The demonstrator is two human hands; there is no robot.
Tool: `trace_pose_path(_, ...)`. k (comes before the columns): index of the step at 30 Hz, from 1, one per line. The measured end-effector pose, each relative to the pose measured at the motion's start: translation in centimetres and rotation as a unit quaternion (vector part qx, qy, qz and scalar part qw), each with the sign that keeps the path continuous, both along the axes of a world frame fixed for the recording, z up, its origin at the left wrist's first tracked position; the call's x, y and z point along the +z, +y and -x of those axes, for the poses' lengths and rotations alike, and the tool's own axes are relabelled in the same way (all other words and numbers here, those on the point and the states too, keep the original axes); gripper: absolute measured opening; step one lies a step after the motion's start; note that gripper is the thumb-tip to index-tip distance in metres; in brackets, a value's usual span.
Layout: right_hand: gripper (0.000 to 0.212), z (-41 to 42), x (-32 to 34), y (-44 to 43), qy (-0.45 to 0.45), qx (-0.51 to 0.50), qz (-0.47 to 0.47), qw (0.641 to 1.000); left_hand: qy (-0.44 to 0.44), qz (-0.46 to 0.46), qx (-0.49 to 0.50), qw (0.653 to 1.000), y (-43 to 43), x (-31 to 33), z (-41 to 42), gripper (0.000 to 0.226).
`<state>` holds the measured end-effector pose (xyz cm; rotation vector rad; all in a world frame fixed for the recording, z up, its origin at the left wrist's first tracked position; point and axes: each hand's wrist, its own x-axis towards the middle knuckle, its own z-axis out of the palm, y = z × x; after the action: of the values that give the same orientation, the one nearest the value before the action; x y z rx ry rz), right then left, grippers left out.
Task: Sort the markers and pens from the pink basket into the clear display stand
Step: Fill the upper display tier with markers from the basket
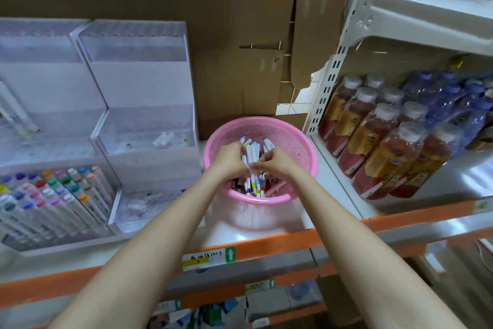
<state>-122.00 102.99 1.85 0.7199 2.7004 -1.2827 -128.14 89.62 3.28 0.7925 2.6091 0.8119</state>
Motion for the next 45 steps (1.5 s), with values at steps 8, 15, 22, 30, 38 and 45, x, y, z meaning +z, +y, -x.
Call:
trace_pose_path(8,0.016,-0.1,0.0,0.0,0.012,0.002,0.027,1.000,-0.114,-0.097,0.034,0.988,0.1,0.4,0.5,0.066)
trace_pose_path(15,0.063,-0.2,0.9,0.2,0.150,-0.035,0.100,0.983,-0.133,-0.240,0.041,0.961,-0.2,0.7,0.8,0.057)
trace_pose_path(22,0.053,-1.8,3.2,-0.7,0.217,-0.014,0.104,0.971,-0.054,-0.291,0.045,0.954,-1.8,2.6,-0.6,0.040)
trace_pose_path(30,0.055,-2.8,7.3,-5.1,0.305,0.028,0.112,0.945,0.095,-0.294,0.009,0.951,-4.8,5.7,-2.9,0.039)
trace_pose_path(38,0.055,-2.7,9.7,-10.6,0.350,0.065,0.082,0.931,0.212,-0.287,0.055,0.932,-11.8,9.8,-4.2,0.040)
trace_pose_path(45,0.050,0.5,11.0,-17.9,0.347,0.094,0.086,0.929,0.210,-0.281,0.116,0.929,-20.5,11.2,-2.0,0.039)
